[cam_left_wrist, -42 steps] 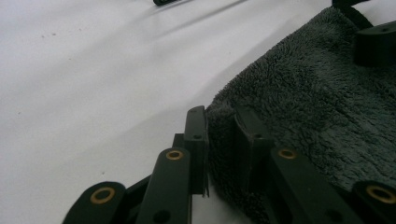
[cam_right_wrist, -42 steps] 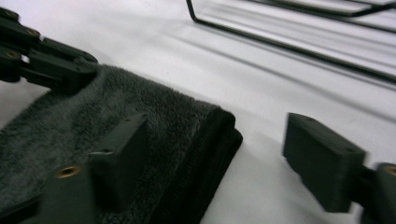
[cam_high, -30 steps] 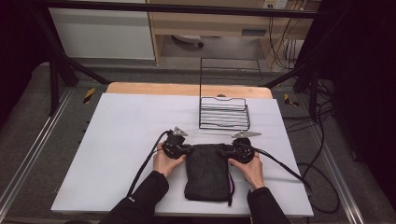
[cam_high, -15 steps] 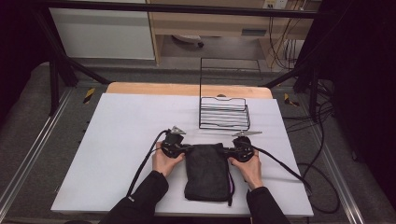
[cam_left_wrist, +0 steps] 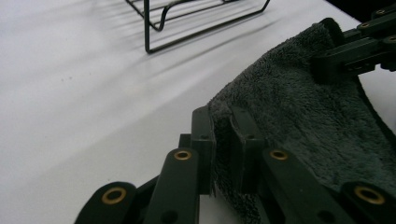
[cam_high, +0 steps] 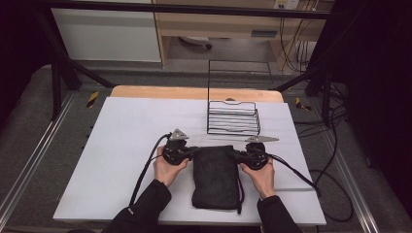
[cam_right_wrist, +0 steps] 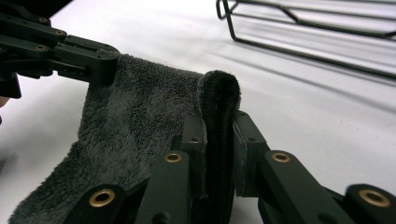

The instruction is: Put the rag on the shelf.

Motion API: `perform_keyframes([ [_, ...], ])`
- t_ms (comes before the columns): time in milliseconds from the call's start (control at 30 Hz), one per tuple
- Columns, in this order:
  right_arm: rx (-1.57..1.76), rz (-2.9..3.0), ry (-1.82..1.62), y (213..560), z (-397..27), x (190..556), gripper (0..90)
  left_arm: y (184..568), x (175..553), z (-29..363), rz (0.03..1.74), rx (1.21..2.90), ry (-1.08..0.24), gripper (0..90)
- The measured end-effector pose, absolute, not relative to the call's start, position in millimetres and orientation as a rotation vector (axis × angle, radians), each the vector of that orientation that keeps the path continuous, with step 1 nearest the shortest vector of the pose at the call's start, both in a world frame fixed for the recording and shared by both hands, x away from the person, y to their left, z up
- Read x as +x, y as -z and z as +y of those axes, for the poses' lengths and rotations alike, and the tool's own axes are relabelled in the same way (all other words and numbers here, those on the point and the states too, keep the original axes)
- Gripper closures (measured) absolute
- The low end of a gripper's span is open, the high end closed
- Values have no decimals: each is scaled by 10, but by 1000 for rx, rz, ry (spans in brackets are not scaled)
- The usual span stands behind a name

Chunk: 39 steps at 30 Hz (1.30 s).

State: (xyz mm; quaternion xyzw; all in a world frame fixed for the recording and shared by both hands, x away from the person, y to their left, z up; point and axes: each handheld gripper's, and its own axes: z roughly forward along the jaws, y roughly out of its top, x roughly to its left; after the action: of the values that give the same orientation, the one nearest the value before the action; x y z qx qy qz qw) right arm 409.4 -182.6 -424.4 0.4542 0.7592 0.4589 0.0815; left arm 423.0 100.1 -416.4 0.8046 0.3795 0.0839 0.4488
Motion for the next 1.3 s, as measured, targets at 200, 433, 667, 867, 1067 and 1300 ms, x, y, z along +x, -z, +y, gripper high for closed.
perform_keyframes([
  [200, 1340, 2241, -1398, 4187, -1835, 4035, 785, 4095, 4160, 1012, 920, 1973, -229, 813],
  [433, 1299, 2214, -1408, 4099, -1822, 3968, 787, 3989, 4100, 1035, 900, 1949, -246, 813],
  [667, 1268, 2173, -1422, 4002, -1837, 3898, 789, 3863, 4043, 1009, 881, 1929, -269, 814],
  [867, 1250, 2127, -1439, 3897, -1873, 3837, 790, 3729, 4000, 975, 851, 1912, -295, 814],
  [1067, 1212, 2082, -1448, 3777, -1896, 3785, 791, 3602, 3974, 948, 820, 1899, -321, 814],
  [1300, 1177, 2034, -1456, 3630, -1931, 3736, 792, 3477, 3953, 923, 791, 1880, -340, 814],
])
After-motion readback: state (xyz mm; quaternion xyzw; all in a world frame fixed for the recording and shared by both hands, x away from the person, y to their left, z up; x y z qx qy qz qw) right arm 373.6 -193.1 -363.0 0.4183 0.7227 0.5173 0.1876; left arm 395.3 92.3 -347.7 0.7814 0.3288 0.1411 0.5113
